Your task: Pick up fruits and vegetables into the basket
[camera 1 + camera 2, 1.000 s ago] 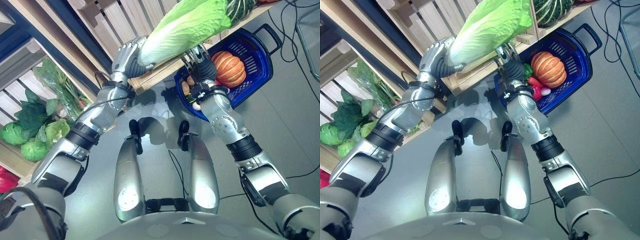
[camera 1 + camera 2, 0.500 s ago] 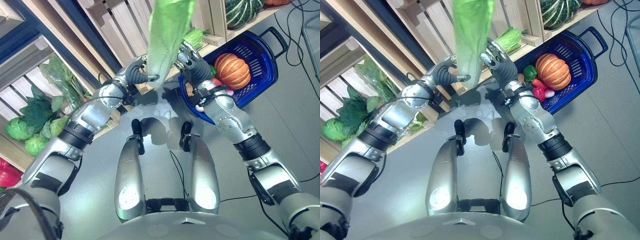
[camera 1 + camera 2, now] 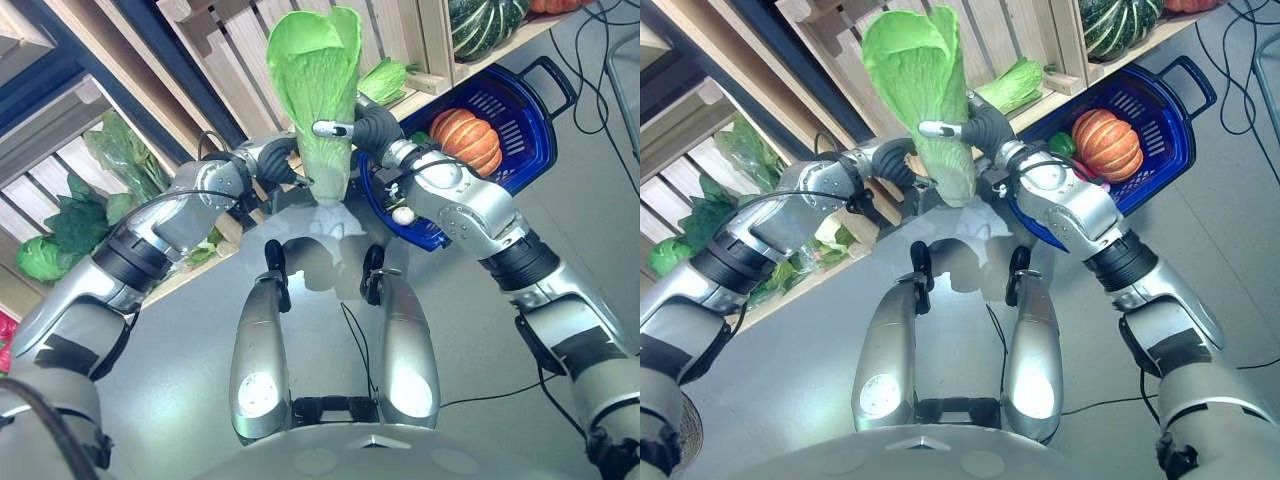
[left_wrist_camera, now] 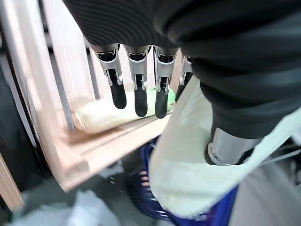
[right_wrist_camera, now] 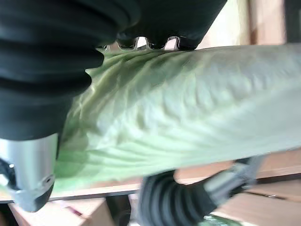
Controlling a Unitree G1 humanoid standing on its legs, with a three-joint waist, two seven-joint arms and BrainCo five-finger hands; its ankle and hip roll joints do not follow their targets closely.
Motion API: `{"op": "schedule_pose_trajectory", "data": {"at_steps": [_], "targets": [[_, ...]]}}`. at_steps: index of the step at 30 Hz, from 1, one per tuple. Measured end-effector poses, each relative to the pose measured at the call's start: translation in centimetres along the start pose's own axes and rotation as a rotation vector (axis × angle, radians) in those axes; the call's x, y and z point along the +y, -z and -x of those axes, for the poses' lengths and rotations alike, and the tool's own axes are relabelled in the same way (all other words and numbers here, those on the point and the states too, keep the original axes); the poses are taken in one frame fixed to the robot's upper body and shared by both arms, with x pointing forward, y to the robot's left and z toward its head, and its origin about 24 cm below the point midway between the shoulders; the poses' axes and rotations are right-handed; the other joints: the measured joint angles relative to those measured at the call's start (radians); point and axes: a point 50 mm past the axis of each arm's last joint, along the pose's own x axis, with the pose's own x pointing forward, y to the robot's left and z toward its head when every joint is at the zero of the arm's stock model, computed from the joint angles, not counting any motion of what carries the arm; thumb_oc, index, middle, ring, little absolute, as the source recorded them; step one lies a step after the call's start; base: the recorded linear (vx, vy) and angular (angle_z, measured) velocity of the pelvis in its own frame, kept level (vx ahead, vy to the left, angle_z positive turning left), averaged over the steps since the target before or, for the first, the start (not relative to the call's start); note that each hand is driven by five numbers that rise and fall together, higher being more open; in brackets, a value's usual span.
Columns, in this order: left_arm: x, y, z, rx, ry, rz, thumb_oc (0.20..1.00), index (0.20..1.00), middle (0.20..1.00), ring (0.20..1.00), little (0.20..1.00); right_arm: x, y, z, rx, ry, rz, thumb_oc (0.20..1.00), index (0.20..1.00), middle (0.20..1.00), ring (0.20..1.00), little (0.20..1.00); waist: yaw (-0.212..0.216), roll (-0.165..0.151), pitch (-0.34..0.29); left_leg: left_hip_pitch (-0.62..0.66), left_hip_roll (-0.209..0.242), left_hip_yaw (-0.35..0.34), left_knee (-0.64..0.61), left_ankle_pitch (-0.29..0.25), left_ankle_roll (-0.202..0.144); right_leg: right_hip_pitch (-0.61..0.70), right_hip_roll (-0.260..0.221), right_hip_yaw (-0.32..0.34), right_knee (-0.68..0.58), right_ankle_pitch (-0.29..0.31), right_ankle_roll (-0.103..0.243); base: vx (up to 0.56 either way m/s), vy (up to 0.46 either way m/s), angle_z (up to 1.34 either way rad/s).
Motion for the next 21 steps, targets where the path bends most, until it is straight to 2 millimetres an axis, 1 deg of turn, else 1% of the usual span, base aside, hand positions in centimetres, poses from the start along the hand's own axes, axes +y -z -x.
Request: {"op": "schedule_pose_trajectory", "data": {"at_steps": [1,3,6,9,10,11,14,17,21], "targets": [[0.0,-0.1,0.0,-0.006,-0.002,-0.026,0.2,0.2,0.2,0.2,0.2,-0.1,0.2,0.0,0.012,0.006,0.0,1.0,1.0,1.0,1.0,1.0,0.001,0.0,0.0,0.0,0.0,0.0,-0.002,0.0,0.0,0.001,0.0,-0.001,-0.001,0.0,0.0,-0.01,-0.045,0.02],[-0.4,-0.4,-0.1,-0.019,-0.01,-0.118,0.2,0.2,0.2,0.2,0.2,-0.6,1.2,-0.2,0.068,0.044,0.0,1.0,1.0,1.0,1.0,1.0,0.006,0.0,0.0,0.002,0.0,-0.002,-0.007,0.001,0.0,0.005,0.0,-0.005,-0.006,0.0,0.0,-0.02,-0.057,0.05],[-0.3,-0.8,-0.1,-0.048,-0.068,-0.243,0.2,0.2,0.2,0.2,0.2,-1.6,2.5,-0.2,0.133,0.107,-0.001,1.0,1.0,1.0,1.0,1.0,0.012,0.0,0.0,0.002,0.0,-0.005,-0.009,0.001,-0.001,0.01,-0.001,-0.012,-0.009,0.0,0.0,-0.01,-0.042,0.05],[-0.2,-1.3,-0.1,-0.077,-0.113,-0.323,0.2,0.2,0.2,0.2,0.2,-1.8,2.9,-0.2,0.168,0.12,0.016,1.0,1.0,1.0,1.0,1.0,0.013,0.0,0.0,0.002,0.0,-0.005,-0.011,0.001,-0.001,0.013,-0.001,-0.014,-0.012,0.0,0.0,0.01,-0.034,0.01],[-0.2,-1.3,0.0,-0.083,-0.124,-0.346,0.2,0.2,0.2,0.2,0.2,-1.7,3.1,-0.2,0.181,0.117,0.034,0.922,0.922,0.922,0.922,0.922,0.013,0.0,0.0,0.002,0.0,-0.007,-0.011,0.001,-0.001,0.014,0.0,-0.017,-0.011,0.0,0.0,0.01,-0.027,0.04],[-0.2,-1.4,-0.1,-0.085,-0.133,-0.368,0.2,0.2,0.2,0.2,0.2,-1.7,3.4,-0.2,0.201,0.112,0.051,0.2,0.2,0.2,0.2,0.2,0.013,0.0,0.0,0.002,0.001,-0.009,-0.011,0.001,-0.001,0.018,0.0,-0.02,-0.012,0.0,0.0,0.01,-0.021,0.06],[-0.1,-1.4,0.0,-0.083,-0.153,-0.402,0.2,0.2,0.2,0.2,0.2,-1.7,3.7,-0.2,0.235,0.074,0.092,0.2,0.2,0.2,0.2,0.2,0.015,-0.001,0.0,0.003,0.001,-0.017,-0.01,0.001,-0.001,0.025,0.0,-0.027,-0.016,0.0,0.0,0.01,-0.024,0.07],[-0.1,-1.4,0.0,-0.082,-0.161,-0.412,0.2,0.2,0.2,0.2,0.2,-1.8,3.7,-0.1,0.24,0.053,0.133,0.2,0.2,0.2,0.2,0.2,0.035,-0.001,-0.001,0.003,0.001,-0.018,-0.009,0.001,-0.001,0.026,0.0,-0.027,-0.018,0.0,0.0,0.0,0.0,0.0],[-0.1,-1.2,0.0,-0.079,-0.159,-0.381,0.2,0.2,0.2,0.2,0.2,-1.5,3.6,-0.2,0.213,0.037,0.123,0.2,0.2,0.2,0.2,0.2,0.042,-0.001,-0.001,0.003,0.0,-0.018,-0.011,0.002,0.0,0.027,-0.001,-0.028,-0.021,0.0,0.0,0.0,0.0,0.0]]}}
